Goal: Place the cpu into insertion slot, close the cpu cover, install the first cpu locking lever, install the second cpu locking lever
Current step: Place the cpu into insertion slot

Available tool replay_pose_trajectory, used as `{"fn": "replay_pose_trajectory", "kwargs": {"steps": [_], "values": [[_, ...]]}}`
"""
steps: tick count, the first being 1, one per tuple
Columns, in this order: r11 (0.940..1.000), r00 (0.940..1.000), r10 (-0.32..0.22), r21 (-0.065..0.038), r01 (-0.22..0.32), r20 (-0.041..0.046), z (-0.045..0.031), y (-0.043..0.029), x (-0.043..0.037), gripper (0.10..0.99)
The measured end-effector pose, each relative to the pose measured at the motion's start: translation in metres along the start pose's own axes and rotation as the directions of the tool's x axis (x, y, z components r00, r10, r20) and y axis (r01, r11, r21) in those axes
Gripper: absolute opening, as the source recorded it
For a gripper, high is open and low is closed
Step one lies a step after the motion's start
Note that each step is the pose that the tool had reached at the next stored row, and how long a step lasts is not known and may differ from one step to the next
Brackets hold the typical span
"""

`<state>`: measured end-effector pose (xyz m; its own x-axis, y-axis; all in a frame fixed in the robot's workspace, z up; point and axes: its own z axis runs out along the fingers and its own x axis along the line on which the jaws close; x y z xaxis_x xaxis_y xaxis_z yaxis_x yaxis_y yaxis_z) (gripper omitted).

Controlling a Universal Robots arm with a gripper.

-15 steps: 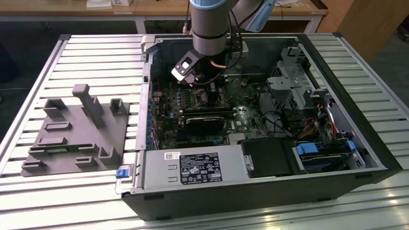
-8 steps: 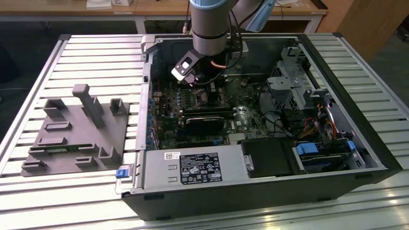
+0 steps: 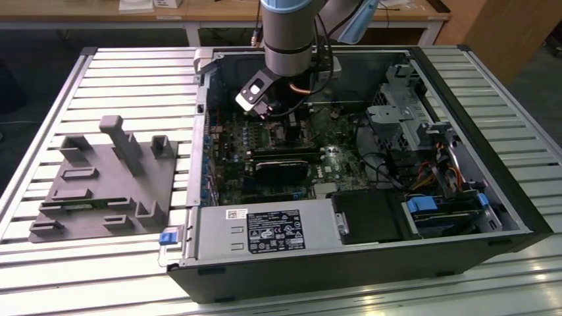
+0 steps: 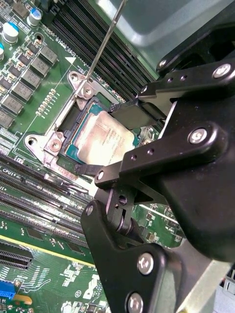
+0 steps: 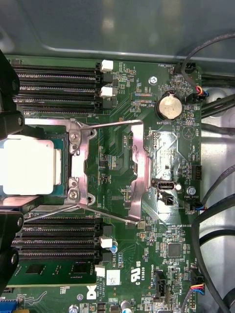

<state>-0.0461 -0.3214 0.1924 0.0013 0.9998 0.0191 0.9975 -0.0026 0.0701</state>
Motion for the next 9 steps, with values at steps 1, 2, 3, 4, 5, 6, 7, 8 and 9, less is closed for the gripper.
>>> {"fn": "replay_pose_trajectory", "kwargs": {"steps": [1, 2, 3, 4, 5, 6, 7, 8, 9], "values": [[1.0, 1.0, 0.0, 0.0, 0.0, -0.0001, 0.0001, 0.0, 0.0, 0.537], [1.0, 1.0, 0.0, 0.0, 0.0, -0.0003, 0.0002, 0.0, 0.0001, 0.537], [1.0, 1.0, 0.0, 0.0, 0.0, -0.0005, 0.0003, 0.0, 0.0001, 0.537], [1.0, 1.0, 0.0, 0.0, 0.0, -0.0004, 0.0003, 0.0, 0.0001, 0.537], [1.0, 1.0, 0.0, 0.0, 0.0, -0.0007, 0.0004, 0.0001, 0.0001, 0.537], [1.0, 1.0, 0.0, -0.001, 0.0, -0.0017, 0.0007, 0.0001, 0.0003, 0.545], [1.0, 1.0, 0.0, -0.001, 0.0, -0.0014, 0.0007, 0.0001, 0.0002, 0.545], [1.0, 1.0, 0.0, -0.001, 0.0, -0.0012, 0.0006, 0.0001, 0.0002, 0.608], [1.0, 1.0, 0.0, 0.0, 0.0, -0.0008, 0.0005, 0.0, 0.0001, 0.608]]}}
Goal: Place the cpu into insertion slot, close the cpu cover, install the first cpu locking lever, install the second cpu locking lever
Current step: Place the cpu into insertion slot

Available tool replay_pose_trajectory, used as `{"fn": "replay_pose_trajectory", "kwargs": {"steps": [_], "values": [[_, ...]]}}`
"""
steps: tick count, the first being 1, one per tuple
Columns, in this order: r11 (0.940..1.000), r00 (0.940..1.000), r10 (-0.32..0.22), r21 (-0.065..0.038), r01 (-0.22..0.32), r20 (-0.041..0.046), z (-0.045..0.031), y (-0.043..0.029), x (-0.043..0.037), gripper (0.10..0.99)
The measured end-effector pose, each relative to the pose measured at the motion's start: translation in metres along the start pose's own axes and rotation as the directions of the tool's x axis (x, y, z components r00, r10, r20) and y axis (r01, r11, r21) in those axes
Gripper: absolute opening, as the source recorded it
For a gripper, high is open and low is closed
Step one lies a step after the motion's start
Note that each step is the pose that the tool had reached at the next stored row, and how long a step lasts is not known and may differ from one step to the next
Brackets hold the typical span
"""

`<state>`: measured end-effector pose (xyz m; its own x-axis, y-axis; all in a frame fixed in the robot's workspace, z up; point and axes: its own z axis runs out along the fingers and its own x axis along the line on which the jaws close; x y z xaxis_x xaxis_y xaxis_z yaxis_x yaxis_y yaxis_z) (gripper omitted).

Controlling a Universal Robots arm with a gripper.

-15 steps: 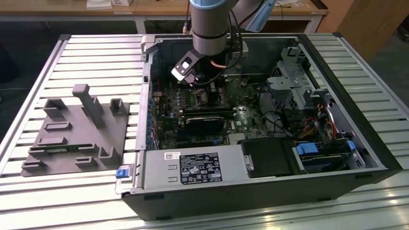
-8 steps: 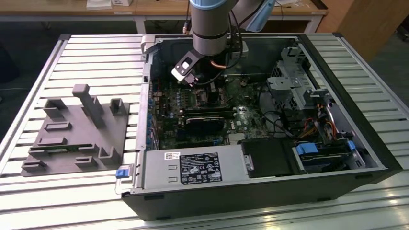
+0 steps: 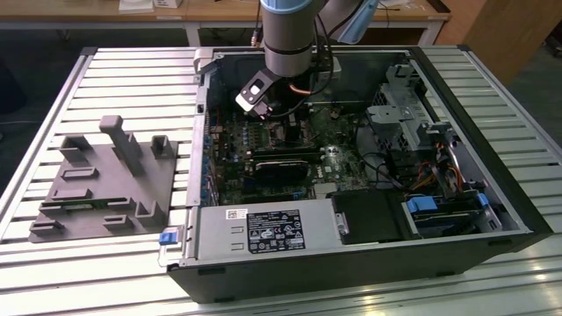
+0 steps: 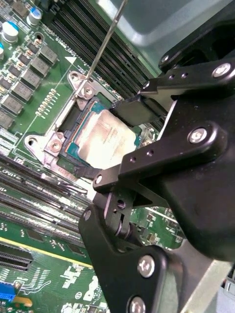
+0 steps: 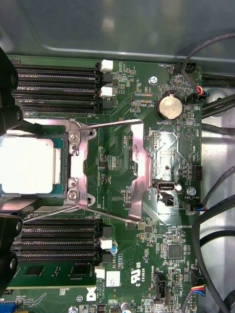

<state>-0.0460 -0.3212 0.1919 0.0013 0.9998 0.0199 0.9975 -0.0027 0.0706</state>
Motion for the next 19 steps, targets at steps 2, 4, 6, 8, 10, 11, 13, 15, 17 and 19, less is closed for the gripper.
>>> {"fn": "replay_pose_trajectory", "kwargs": {"steps": [2, 4, 6, 8, 10, 11, 13, 15, 17, 19], "values": [[1.0, 1.0, 0.0, 0.0, 0.0, 0.0002, 0.0, 0.0, 0.0, 0.608], [1.0, 1.0, 0.0, 0.0, 0.0, 0.0005, -0.0006, 0.0, -0.0001, 0.608], [1.0, 1.0, 0.0, 0.0, 0.0, 0.0002, -0.0025, 0.0002, 0.0, 0.608], [1.0, 1.0, 0.0, 0.0, 0.0, 0.0002, -0.005, 0.0004, 0.0001, 0.608], [1.0, 1.0, 0.0, 0.0, 0.0, 0.0001, -0.0072, 0.0005, 0.0001, 0.608], [1.0, 1.0, 0.0, 0.0, 0.0, 0.0001, -0.0077, 0.0006, 0.0002, 0.608], [1.0, 1.0, 0.0, 0.0, 0.0, -0.0002, -0.0078, 0.0006, 0.0002, 0.608], [1.0, 1.0, 0.0, 0.0, 0.0, 0.0001, -0.0082, 0.0006, 0.0002, 0.608], [1.0, 1.0, 0.0, 0.0, 0.0, 0.0, -0.0084, 0.0006, 0.0002, 0.608], [1.0, 1.0, 0.0, 0.0, 0.0, 0.0001, -0.0086, 0.0006, 0.0002, 0.596]]}}
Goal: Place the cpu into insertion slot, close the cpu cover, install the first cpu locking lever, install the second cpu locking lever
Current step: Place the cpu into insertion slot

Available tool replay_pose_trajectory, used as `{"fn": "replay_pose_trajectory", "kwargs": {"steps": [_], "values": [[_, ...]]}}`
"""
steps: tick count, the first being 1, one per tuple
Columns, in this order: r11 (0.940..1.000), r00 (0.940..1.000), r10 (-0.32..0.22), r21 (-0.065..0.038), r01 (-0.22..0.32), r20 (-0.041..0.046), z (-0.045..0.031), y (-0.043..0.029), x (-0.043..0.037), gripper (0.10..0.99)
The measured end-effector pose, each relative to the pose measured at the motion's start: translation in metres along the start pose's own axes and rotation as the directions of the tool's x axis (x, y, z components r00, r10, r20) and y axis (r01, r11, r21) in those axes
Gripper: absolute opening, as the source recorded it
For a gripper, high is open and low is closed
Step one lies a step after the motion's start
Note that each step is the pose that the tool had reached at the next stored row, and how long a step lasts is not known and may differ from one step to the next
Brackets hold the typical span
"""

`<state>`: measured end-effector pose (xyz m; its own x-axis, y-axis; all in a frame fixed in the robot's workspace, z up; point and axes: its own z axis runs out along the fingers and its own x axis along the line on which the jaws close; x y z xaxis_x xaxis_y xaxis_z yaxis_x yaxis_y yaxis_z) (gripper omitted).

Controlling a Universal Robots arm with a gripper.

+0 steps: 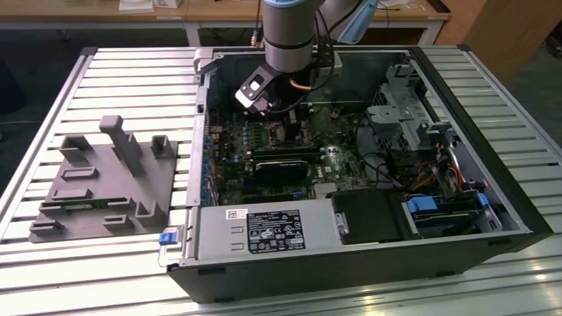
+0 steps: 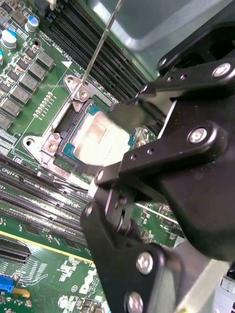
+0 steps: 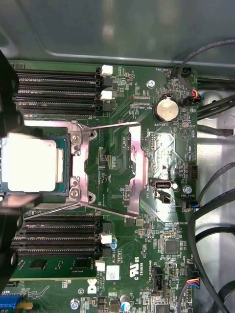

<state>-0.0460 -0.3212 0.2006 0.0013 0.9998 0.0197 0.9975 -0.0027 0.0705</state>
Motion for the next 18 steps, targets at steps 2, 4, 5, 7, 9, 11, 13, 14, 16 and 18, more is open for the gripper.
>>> {"fn": "replay_pose_trajectory", "kwargs": {"steps": [2, 4, 5, 7, 9, 11, 13, 14, 16, 18], "values": [[1.0, 1.0, 0.0, 0.0, 0.0, 0.0, -0.0002, 0.0, 0.0, 0.471], [1.0, 1.0, 0.0, 0.0, 0.0, -0.0001, -0.0004, 0.0, 0.0, 0.408], [1.0, 1.0, 0.0, 0.0, 0.0, 0.0, -0.0006, 0.0, 0.0, 0.349], [1.0, 1.0, 0.0, 0.0, 0.0, 0.0, -0.0008, 0.0, 0.0, 0.29], [1.0, 1.0, 0.0, 0.0, 0.0, 0.0, -0.001, 0.0001, 0.0, 0.176], [1.0, 1.0, 0.0, 0.0, 0.0, 0.0, -0.0012, 0.0001, 0.0, 0.118], [1.0, 1.0, 0.0, 0.0, 0.0, 0.0, -0.0015, 0.0001, 0.0, 0.106], [1.0, 1.0, 0.0, 0.0, 0.0, 0.0, -0.0016, 0.0001, 0.0, 0.106], [1.0, 1.0, 0.002, 0.0, -0.002, 0.0001, -0.0016, 0.0004, 0.0, 0.106], [0.9999, 0.9999, 0.017, 0.0, -0.017, 0.0012, -0.0014, 0.0005, 0.0, 0.106]]}}
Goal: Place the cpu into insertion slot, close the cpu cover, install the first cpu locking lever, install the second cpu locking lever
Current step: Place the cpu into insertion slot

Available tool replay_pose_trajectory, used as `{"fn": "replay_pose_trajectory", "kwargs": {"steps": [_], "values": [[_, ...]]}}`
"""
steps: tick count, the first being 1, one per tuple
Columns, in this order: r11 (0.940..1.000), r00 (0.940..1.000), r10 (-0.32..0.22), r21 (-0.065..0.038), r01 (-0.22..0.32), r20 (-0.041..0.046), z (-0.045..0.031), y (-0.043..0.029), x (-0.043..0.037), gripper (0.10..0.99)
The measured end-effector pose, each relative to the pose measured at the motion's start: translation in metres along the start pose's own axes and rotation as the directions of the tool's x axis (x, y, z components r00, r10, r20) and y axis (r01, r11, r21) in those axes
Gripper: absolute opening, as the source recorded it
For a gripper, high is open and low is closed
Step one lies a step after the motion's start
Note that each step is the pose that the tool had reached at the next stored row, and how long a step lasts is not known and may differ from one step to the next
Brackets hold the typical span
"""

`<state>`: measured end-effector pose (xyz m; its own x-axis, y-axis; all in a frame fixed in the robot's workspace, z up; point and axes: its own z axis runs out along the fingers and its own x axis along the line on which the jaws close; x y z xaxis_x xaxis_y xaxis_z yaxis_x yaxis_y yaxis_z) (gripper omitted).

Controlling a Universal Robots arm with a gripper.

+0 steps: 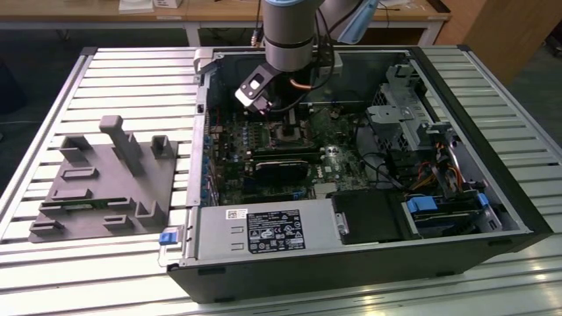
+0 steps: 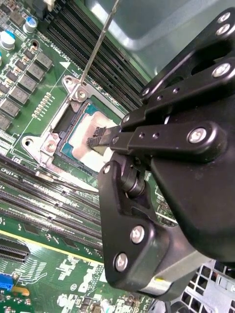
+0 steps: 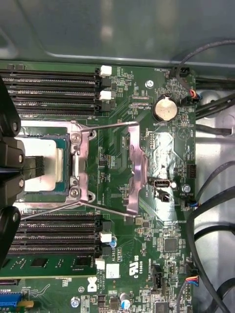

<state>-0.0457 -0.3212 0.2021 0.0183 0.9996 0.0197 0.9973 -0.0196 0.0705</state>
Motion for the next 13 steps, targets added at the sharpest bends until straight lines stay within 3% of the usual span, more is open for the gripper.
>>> {"fn": "replay_pose_trajectory", "kwargs": {"steps": [13], "values": [[0.9997, 0.9997, 0.023, 0.0, -0.023, 0.0016, 0.0024, -0.0002, -0.0001, 0.106]]}}
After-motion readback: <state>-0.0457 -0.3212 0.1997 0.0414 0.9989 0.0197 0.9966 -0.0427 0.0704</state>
